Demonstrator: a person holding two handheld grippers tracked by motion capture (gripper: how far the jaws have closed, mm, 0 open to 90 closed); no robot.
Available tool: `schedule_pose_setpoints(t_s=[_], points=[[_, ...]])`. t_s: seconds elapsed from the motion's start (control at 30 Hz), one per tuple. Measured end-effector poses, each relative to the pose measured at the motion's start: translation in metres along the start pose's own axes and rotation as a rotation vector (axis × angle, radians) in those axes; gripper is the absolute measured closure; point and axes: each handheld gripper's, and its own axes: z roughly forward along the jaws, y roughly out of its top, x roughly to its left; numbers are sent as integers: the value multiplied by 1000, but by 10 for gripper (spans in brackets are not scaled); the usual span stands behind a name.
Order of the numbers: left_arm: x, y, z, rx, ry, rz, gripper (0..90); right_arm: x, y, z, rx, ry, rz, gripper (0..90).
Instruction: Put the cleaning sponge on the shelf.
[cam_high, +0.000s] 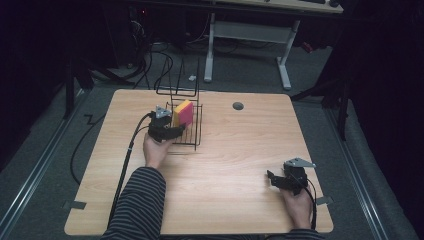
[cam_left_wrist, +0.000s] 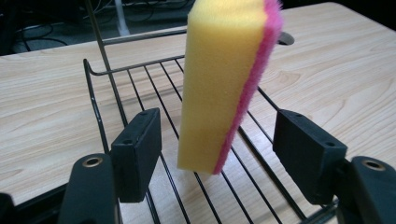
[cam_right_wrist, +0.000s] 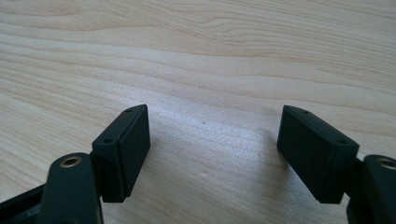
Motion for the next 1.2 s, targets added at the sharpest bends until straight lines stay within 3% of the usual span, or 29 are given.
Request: schedule_pose_setpoints(t_s=[0.57, 1.2], points=[[5, -11, -40, -31, -6, 2, 329, 0, 0, 0, 0, 0, 0, 258], [16, -16, -75, -93, -15, -41, 328, 0, 0, 0, 0, -1, 1, 259]])
